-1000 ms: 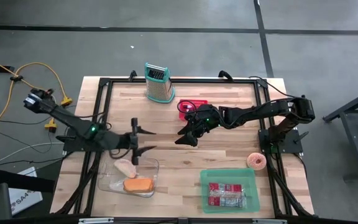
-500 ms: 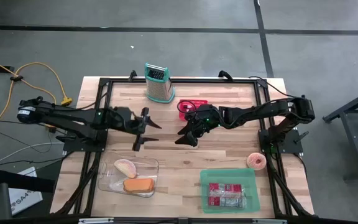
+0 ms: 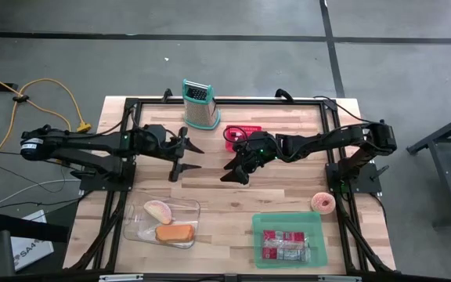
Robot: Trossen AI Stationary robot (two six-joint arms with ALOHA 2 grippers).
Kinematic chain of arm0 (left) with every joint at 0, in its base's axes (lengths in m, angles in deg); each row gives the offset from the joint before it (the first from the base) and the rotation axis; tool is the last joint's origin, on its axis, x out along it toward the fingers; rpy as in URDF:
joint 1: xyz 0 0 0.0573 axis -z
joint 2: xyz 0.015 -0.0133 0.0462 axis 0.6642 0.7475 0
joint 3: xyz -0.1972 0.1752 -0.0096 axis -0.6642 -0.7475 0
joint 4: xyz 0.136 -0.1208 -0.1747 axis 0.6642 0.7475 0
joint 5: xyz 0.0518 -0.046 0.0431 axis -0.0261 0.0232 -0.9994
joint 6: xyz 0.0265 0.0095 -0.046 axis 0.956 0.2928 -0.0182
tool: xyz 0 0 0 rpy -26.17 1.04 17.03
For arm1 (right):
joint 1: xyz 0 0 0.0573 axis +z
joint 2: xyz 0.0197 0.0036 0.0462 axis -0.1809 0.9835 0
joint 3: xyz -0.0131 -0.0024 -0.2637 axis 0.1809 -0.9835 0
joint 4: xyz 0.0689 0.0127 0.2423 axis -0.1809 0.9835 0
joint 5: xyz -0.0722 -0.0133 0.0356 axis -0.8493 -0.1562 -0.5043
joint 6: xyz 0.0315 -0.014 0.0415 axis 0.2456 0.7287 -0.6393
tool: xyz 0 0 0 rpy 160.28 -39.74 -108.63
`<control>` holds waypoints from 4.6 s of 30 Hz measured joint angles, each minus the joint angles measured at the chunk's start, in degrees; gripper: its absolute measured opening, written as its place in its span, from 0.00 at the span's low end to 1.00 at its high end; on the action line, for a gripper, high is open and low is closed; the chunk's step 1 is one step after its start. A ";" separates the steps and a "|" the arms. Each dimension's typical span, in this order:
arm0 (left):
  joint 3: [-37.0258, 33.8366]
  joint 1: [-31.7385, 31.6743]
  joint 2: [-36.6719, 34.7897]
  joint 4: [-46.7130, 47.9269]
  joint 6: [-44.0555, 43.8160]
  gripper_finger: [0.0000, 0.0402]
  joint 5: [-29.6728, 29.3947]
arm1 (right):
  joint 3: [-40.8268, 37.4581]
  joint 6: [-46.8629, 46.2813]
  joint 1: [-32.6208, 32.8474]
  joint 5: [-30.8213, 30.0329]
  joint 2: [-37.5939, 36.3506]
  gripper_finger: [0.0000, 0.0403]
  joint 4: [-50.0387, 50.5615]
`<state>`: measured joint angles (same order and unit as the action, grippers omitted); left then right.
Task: Pick & Place Food Item
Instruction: Put the donut into the transparent bin
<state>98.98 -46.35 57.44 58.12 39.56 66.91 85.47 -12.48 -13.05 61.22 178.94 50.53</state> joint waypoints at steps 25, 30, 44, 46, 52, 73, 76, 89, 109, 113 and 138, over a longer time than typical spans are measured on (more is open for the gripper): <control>0.00 0.02 0.00 0.00 -0.08 0.58 -0.16 | 0.01 -1.51 1.92 -1.09 0.00 0.91 0.00; 0.00 0.02 0.00 0.00 -0.08 0.58 -0.25 | 0.01 -1.41 2.32 -0.94 0.00 0.91 0.00; 0.00 0.02 0.00 0.00 -0.06 0.58 -0.25 | 0.01 11.87 1.49 -8.05 0.04 0.91 26.35; 0.00 0.02 0.00 0.01 -0.06 0.58 -0.24 | 0.01 11.60 0.80 -9.40 0.04 0.91 30.72; 0.00 0.02 0.01 0.01 -0.06 0.58 -0.22 | 0.01 9.68 -1.42 -13.12 0.04 0.91 40.75; -0.02 0.04 0.02 0.02 -0.06 0.58 -0.18 | 1.74 -2.84 -4.37 -17.32 -14.37 0.91 66.98; -0.02 0.04 0.02 0.00 -0.06 0.58 -0.18 | 1.74 -7.25 -3.44 -16.93 -16.96 0.91 68.84; -0.02 0.04 0.02 0.00 -0.06 0.58 -0.18 | 1.74 -25.19 5.91 -14.38 -22.58 0.91 76.05; -0.02 0.04 0.02 0.00 -0.06 0.58 -0.20 | 1.69 -44.76 21.49 -17.32 -22.42 0.91 79.86; -0.02 0.03 0.02 0.00 -0.06 0.58 -0.19 | 1.69 -51.53 25.90 -19.03 -22.45 0.91 79.89; -0.02 0.04 0.02 0.00 -0.06 0.58 -0.18 | 0.44 -76.83 43.31 -22.87 -21.18 0.91 84.42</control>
<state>98.95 -46.32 57.46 58.12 39.50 66.73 85.91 -89.32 30.25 38.36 157.76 134.94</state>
